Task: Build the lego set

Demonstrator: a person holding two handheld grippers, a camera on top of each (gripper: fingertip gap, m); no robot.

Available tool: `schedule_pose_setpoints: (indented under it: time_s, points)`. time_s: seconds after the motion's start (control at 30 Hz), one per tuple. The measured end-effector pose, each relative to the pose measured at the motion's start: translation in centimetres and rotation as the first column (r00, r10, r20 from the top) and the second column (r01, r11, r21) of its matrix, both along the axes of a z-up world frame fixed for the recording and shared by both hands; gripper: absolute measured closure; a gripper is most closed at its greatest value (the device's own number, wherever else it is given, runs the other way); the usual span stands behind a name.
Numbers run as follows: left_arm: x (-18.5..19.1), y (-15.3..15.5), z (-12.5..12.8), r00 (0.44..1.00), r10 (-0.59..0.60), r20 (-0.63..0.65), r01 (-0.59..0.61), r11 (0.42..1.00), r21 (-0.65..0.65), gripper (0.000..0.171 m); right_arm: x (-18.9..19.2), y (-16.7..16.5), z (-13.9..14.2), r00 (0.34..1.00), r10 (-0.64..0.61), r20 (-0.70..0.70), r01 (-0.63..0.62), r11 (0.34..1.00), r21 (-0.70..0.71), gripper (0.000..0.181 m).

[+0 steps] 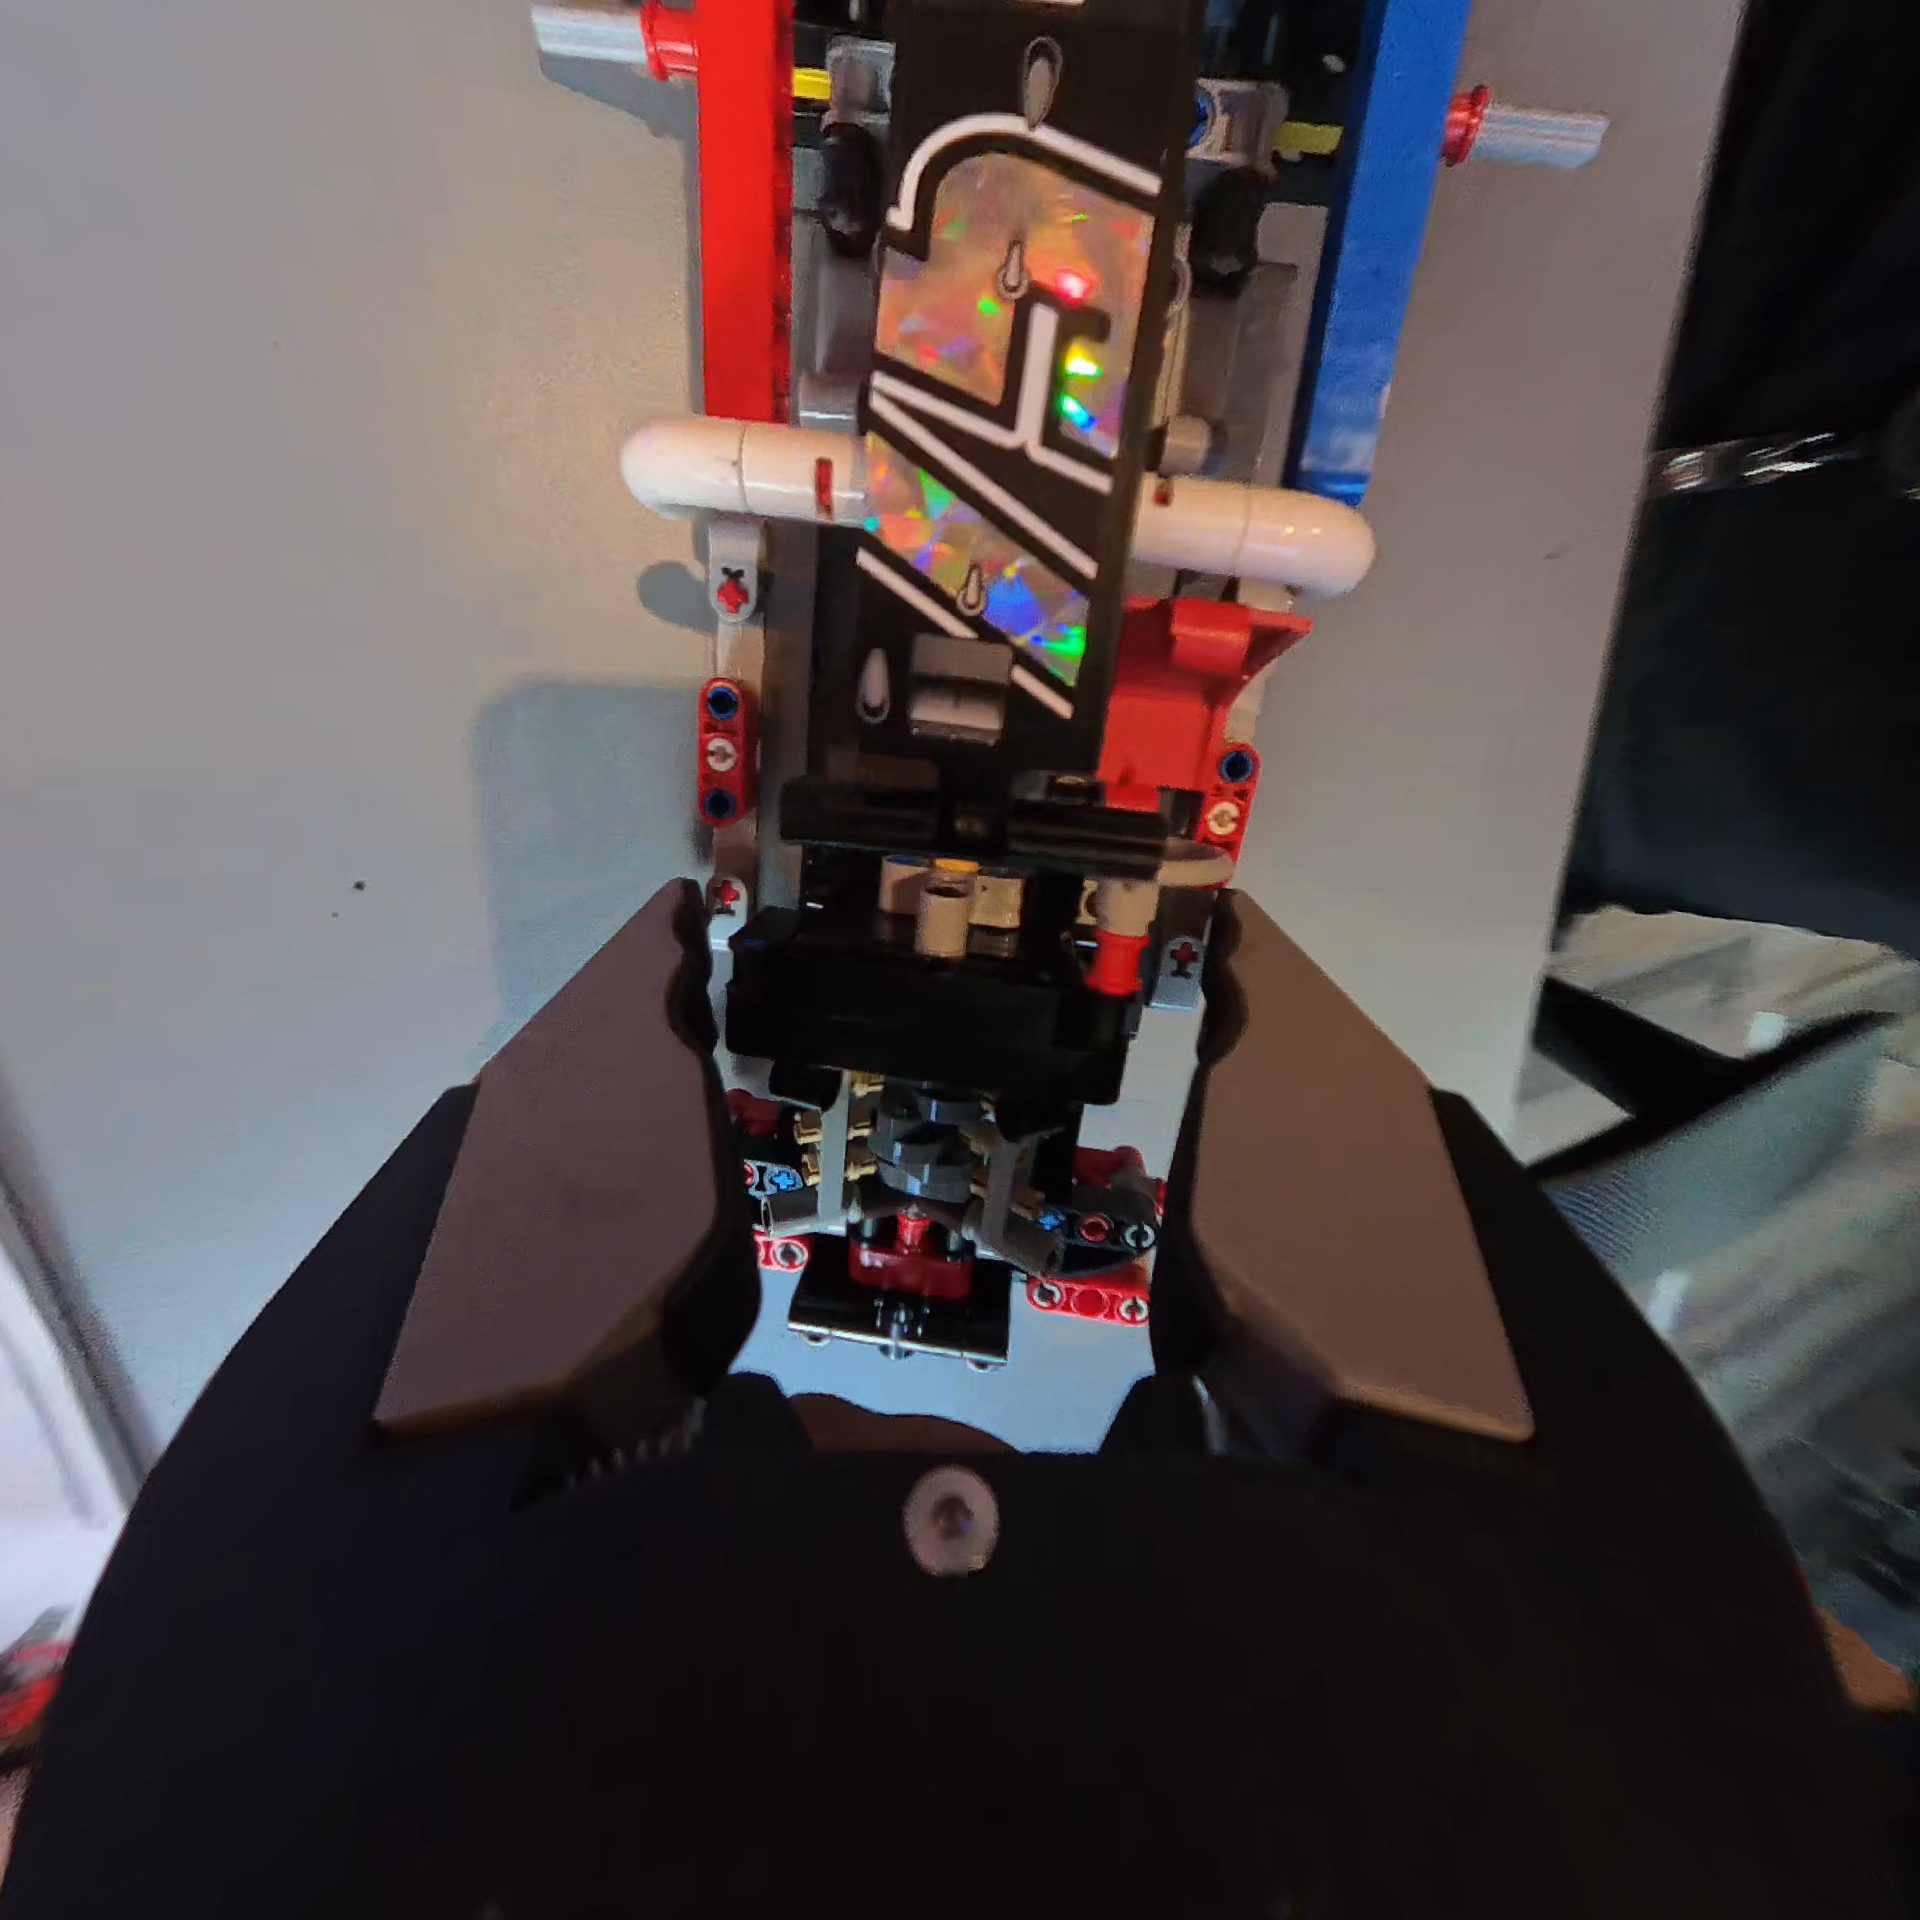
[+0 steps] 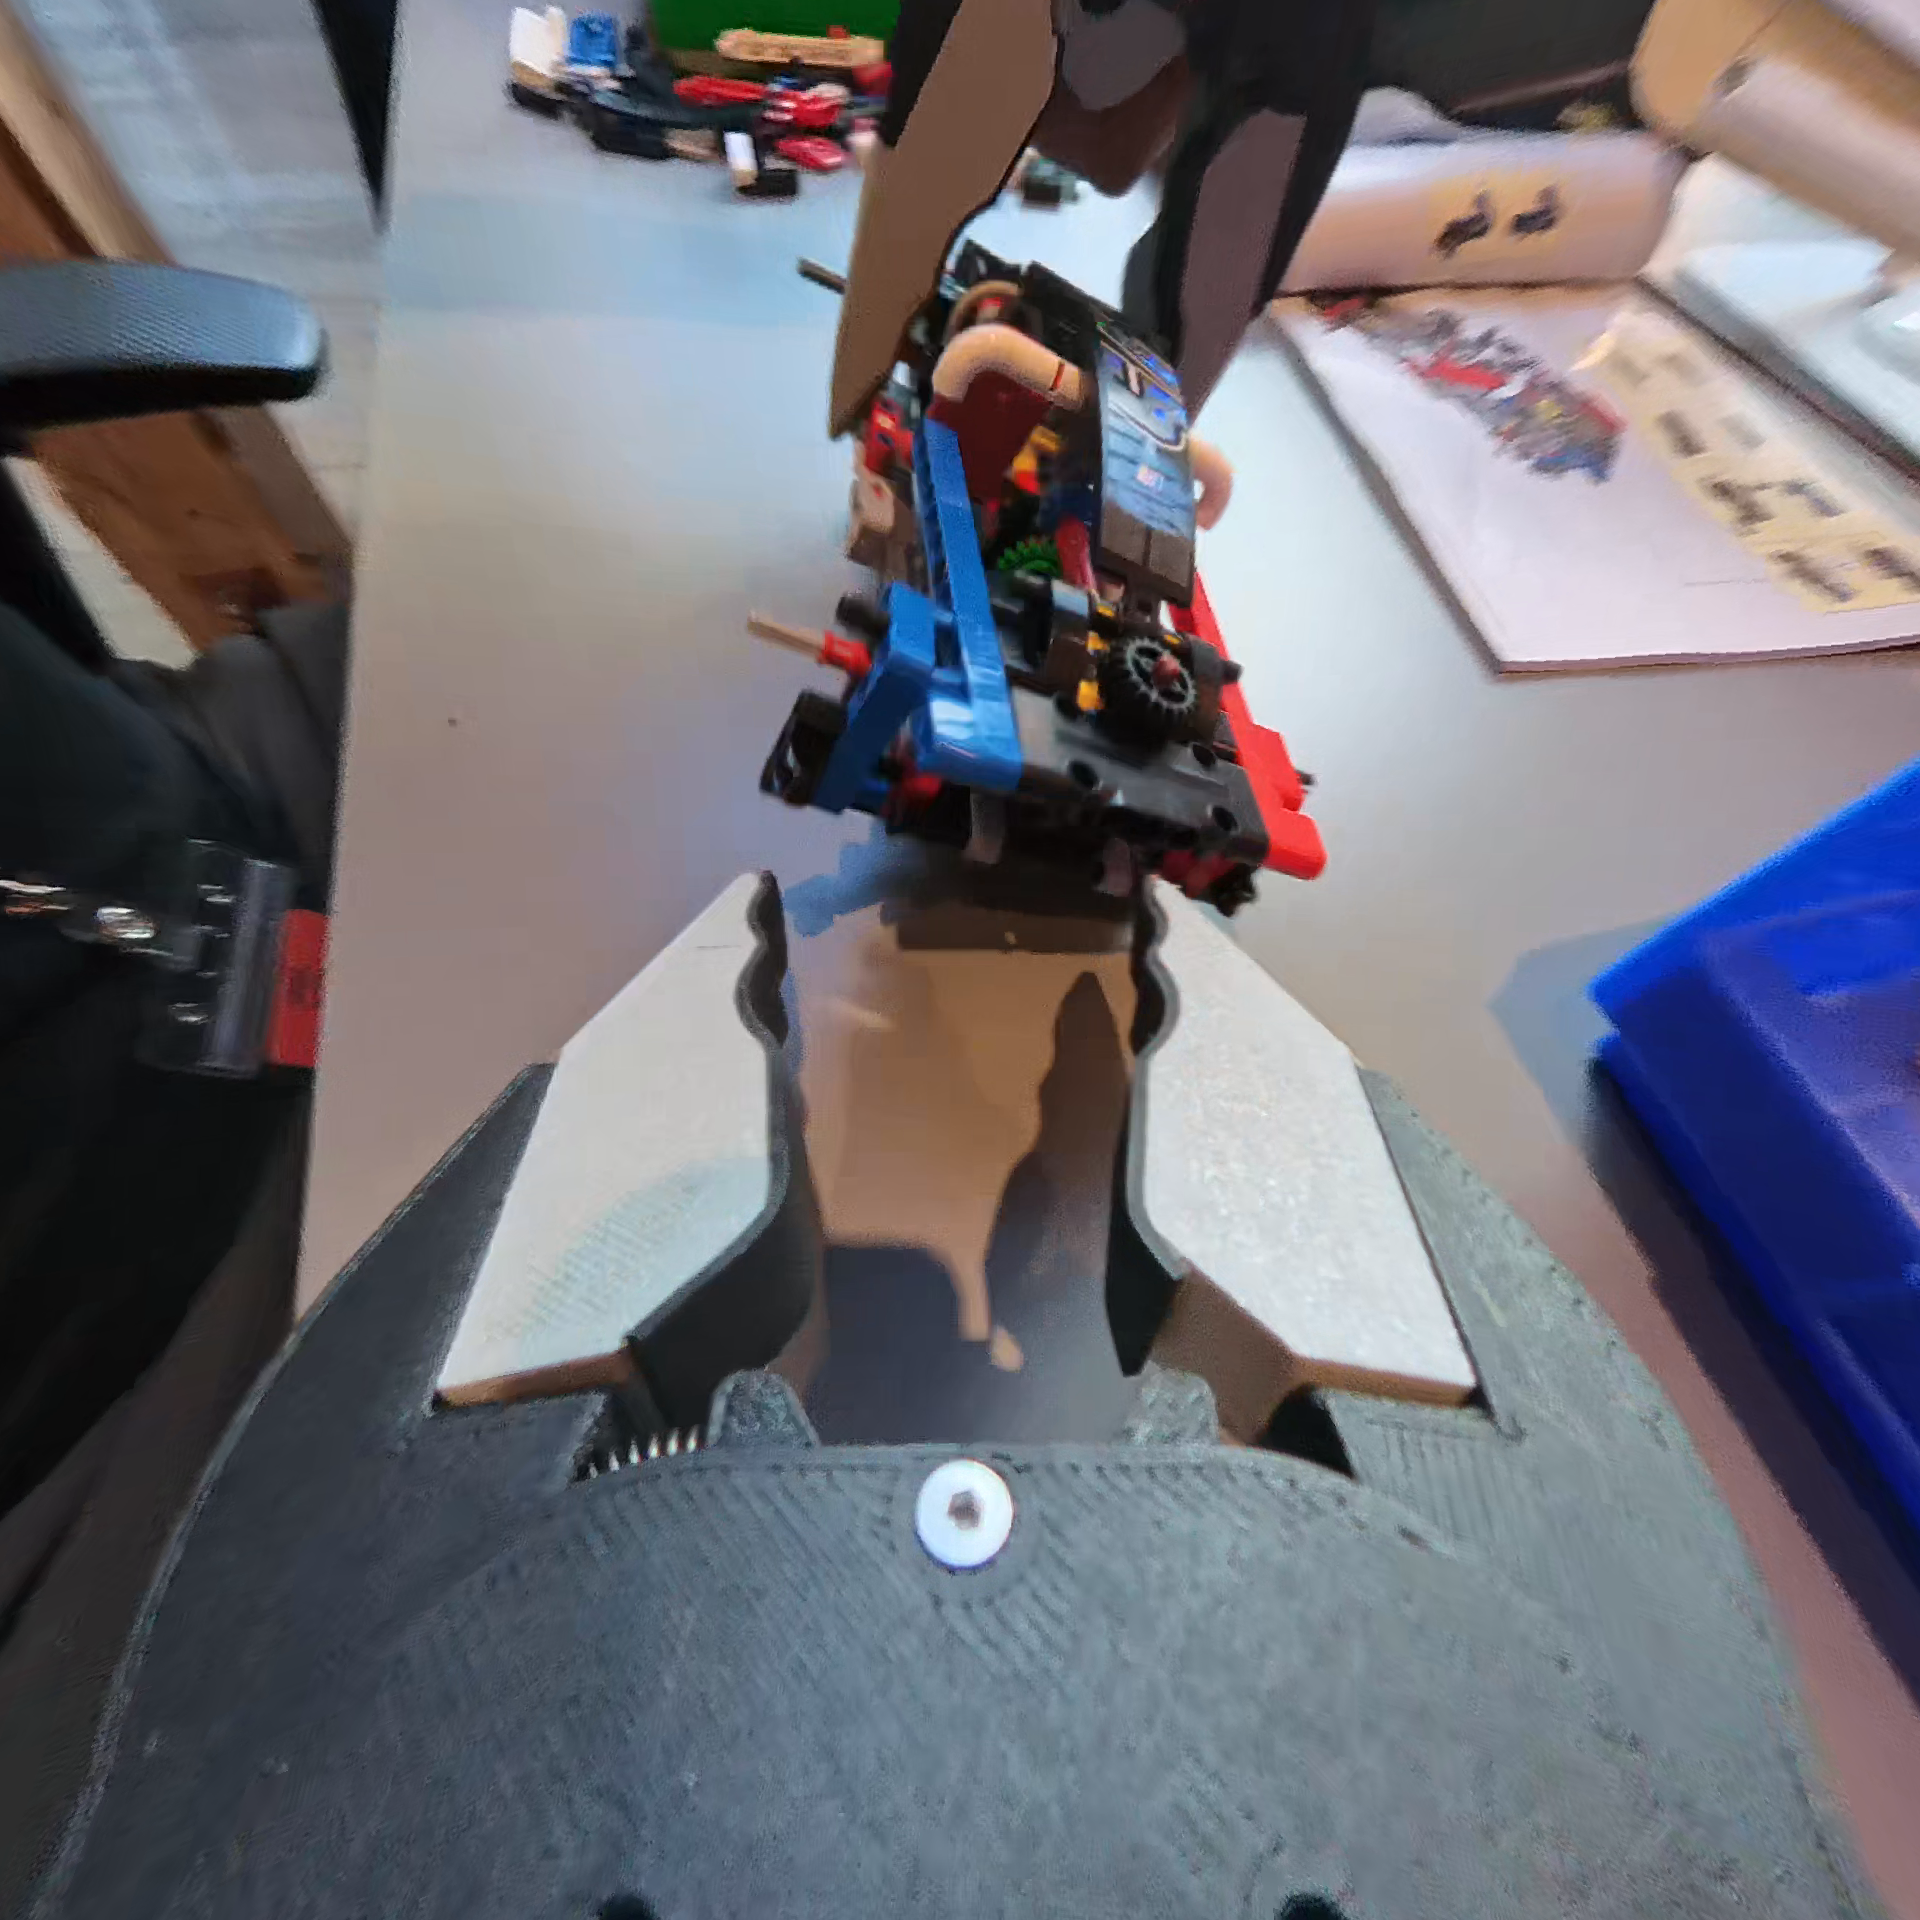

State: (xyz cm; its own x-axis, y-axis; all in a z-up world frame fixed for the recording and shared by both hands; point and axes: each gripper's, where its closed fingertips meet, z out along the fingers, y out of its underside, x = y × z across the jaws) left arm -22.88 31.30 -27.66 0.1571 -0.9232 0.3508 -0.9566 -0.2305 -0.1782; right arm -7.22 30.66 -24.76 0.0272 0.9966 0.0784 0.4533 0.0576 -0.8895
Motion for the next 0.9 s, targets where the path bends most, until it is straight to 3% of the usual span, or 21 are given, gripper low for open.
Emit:
schedule_pose_setpoints:
  time_s: [0.1, 0.23, 0.33, 0.5, 0.6, 0.67, 0.77, 0.83, 0.9]
  points:
    - [0.0, 0.2, 0.5, 1.0, 0.021, 0.006, -0.019, 0.99, -0.141, 0.08, 1.0, 1.6, -0.4, 0.993, -0.115, 0.029, 0.109, 0.981, 0.158, 0.102]
    - [-0.1, 0.6, 0.9, 1.0, 0.016, -0.008, -0.018, 0.969, -0.248, 0.085, 0.2, 4.1, 0.0, 0.973, -0.23, 0.012, 0.205, 0.887, 0.414, 0.085]
    - [-0.1, 0.8, 1.0, 1.0, 0.012, -0.002, -0.012, 0.952, -0.306, 0.089, -2.0, 4.6, 0.1, 0.981, -0.195, 0.012, 0.164, 0.853, 0.495, 0.078]
    - [0.5, 0.7, 0.9, 0.998, 0.008, 0.062, 0.011, 0.953, -0.302, 0.087, -4.4, 4.2, -0.5, 0.991, -0.121, 0.06, 0.066, 0.819, 0.57, 0.088]
    - [0.3, 0.6, 0.9, 0.997, -0.005, 0.076, 0.027, 0.957, -0.29, 0.087, -5.0, 3.2, -0.3, 0.996, -0.054, 0.065, 0.001, 0.777, 0.63, 0.107]
    - [0.1, 0.6, 0.9, 0.998, -0.005, 0.07, 0.024, 0.959, -0.281, 0.087, -5.1, 3.3, -0.3, 0.997, -0.046, 0.063, 0.0, 0.805, 0.593, 0.107]
    - [0.0, 1.8, 1.7, 0.995, 0.016, 0.094, -0.002, 0.989, -0.146, 0.081, -5.1, 3.7, -0.1, 0.998, -0.045, 0.04, 0.02, 0.867, 0.498, 0.107]
    - [-0.4, 3.8, 3.3, 0.99, 0.015, 0.139, -0.028, 0.995, 0.093, 0.079, -5.1, 3.9, 0.2, 0.999, -0.044, 0.018, 0.032, 0.901, 0.433, 0.108]
    - [-1.4, 5.9, 5.3, 0.991, 0.043, 0.129, -0.09, 0.92, 0.382, 0.077, -5.1, 4.1, 0.5, 0.999, -0.046, 0.001, 0.042, 0.926, 0.375, 0.108]
